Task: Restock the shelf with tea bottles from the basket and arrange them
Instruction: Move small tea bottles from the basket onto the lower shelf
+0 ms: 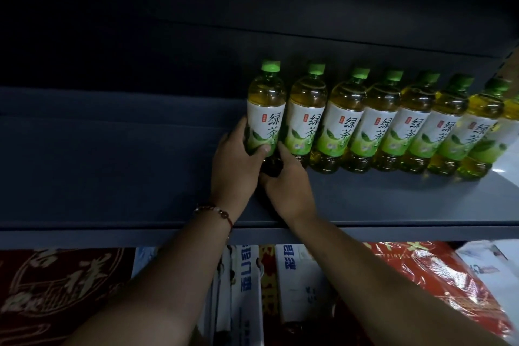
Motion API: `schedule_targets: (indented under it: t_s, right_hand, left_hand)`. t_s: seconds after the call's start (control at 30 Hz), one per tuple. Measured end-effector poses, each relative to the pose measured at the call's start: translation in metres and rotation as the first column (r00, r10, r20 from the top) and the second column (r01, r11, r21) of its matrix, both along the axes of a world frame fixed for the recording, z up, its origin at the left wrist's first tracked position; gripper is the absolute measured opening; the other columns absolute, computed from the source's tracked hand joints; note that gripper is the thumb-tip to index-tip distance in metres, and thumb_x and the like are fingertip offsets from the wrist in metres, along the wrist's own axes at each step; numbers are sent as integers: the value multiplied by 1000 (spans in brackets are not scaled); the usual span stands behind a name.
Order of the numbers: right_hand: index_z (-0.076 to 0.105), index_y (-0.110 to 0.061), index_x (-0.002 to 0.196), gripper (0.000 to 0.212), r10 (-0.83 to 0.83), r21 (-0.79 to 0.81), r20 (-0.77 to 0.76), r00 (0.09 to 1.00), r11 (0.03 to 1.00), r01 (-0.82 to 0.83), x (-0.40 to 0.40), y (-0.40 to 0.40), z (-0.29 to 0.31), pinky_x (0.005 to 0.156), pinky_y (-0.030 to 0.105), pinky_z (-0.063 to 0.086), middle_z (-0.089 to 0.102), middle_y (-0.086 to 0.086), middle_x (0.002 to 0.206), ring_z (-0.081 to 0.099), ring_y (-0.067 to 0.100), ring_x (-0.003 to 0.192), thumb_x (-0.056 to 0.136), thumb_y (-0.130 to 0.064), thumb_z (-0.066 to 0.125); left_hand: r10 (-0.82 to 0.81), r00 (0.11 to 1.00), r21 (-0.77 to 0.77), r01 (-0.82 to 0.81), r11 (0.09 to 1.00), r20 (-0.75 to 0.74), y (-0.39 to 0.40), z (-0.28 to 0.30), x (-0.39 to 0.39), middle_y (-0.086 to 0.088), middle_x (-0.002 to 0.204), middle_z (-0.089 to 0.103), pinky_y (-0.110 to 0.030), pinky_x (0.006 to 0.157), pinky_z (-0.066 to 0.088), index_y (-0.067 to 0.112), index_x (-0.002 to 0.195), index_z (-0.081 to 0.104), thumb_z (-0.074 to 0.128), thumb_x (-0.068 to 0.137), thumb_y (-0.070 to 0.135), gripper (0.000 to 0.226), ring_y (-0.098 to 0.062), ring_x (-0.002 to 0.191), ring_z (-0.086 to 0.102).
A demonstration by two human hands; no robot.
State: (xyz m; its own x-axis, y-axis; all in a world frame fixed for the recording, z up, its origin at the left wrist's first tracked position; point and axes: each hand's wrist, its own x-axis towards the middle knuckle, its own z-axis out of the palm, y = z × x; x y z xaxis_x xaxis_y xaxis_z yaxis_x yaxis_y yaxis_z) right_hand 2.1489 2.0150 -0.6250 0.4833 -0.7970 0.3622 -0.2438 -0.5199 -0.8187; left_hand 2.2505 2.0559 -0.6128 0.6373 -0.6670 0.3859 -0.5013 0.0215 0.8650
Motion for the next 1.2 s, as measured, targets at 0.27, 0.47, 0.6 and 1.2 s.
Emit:
schedule_targets:
  t_s: [0.27,0.47,0.6,1.2]
  right_hand:
    - [49,-22,141,60,51,85,-30,998,995,-49,-4,-5,8,80,-5,36,61,-8,127,53,1,114,86,-7,66]
    - [53,-18,137,52,74,78,-130,989,995,-64,-19,0,21,92,21,46,64,0,126,57,13,114,88,-8,62]
    - [57,-16,131,44,90,5,-300,950,996,-92,-43,6,30,83,17,41,64,4,124,55,12,108,88,-10,62]
    - [17,-26,157,74,-361,-320,-777,515,932,170,-307,33,49,121,41,8,16,5,164,8,31,152,96,-48,53]
  left_hand:
    - [-15,1000,-10,15,1000,13,-5,-2,2,4,127,58,-24,86,49,39,145,45,70,89,22,63,-9,111,57]
    - [-6,992,86,-5,996,127,8,1,-4,3,129,61,-39,89,54,40,143,45,54,98,38,46,-15,112,60]
    - [-7,945,269,-85,959,326,28,6,-17,-5,129,56,-33,80,46,28,143,47,50,100,40,45,-24,111,57]
    - [-573,595,614,162,772,564,33,21,-221,-6,167,8,-47,123,12,32,158,14,41,95,66,77,-28,152,12]
